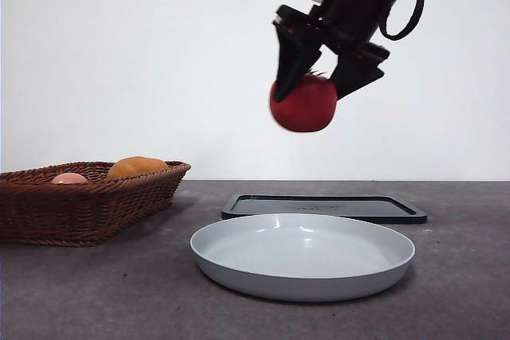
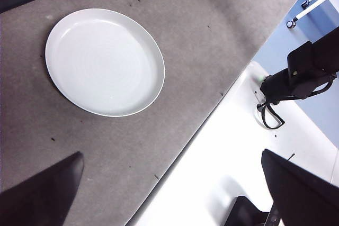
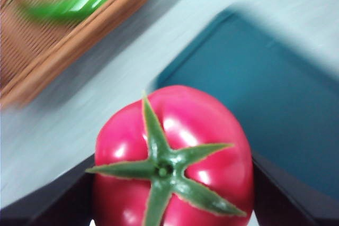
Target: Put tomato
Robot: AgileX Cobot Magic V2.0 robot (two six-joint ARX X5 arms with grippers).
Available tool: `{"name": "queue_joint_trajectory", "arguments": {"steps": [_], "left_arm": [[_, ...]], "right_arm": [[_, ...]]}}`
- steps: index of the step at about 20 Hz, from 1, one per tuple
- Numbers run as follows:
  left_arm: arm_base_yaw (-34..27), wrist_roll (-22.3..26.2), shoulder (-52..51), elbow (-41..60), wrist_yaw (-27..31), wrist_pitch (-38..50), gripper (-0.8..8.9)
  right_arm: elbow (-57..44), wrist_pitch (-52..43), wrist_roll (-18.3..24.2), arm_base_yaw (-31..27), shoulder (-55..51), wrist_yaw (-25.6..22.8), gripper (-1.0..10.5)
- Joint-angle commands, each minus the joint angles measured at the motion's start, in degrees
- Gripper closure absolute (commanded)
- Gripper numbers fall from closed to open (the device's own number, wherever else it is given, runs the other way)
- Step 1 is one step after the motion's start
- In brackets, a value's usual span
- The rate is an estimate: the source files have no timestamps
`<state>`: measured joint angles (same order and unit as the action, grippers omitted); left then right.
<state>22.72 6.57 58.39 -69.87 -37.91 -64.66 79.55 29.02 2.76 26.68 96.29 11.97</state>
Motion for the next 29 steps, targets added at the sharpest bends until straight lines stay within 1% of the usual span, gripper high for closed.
{"name": "queue_joint_trajectory", "arguments": {"steps": [1,3,7,12,16,17,18,20,21,25,29], "left_arm": [[0.2,0.7,0.3,-1.2,-0.5,0.3,2.2],[0.2,0.7,0.3,-1.2,-0.5,0.3,2.2],[0.2,0.7,0.3,-1.2,-0.5,0.3,2.2],[0.2,0.7,0.3,-1.2,-0.5,0.3,2.2],[0.2,0.7,0.3,-1.2,-0.5,0.3,2.2],[0.2,0.7,0.3,-1.2,-0.5,0.3,2.2],[0.2,0.7,0.3,-1.2,-0.5,0.3,2.2],[0.2,0.7,0.3,-1.2,-0.5,0.3,2.2],[0.2,0.7,0.3,-1.2,-0.5,0.3,2.2],[0.2,0.7,0.3,-1.2,-0.5,0.3,2.2],[0.2,0.7,0.3,-1.2,-0.5,0.3,2.2]], "right_arm": [[3.3,-1.0,0.9,-2.3,5.3,0.0,6.9],[5.8,-2.4,0.9,-4.3,9.9,0.0,6.9],[10.1,-4.0,1.2,-5.6,18.8,-0.1,6.9],[11.3,-6.2,1.1,-5.9,24.3,-0.3,6.9],[11.3,-5.3,1.1,-5.9,24.5,-0.2,6.9],[11.3,-4.9,1.1,-5.9,24.5,-0.2,6.7],[11.3,-4.9,1.1,-5.9,24.5,-0.2,6.2],[11.3,-4.9,0.7,-5.9,24.5,-0.2,4.8],[11.3,-5.0,0.7,-5.9,24.3,-0.2,4.3],[11.4,-4.5,0.2,-5.9,21.6,-0.3,4.3],[11.4,0.9,0.2,-5.9,12.9,0.1,4.3]]}}
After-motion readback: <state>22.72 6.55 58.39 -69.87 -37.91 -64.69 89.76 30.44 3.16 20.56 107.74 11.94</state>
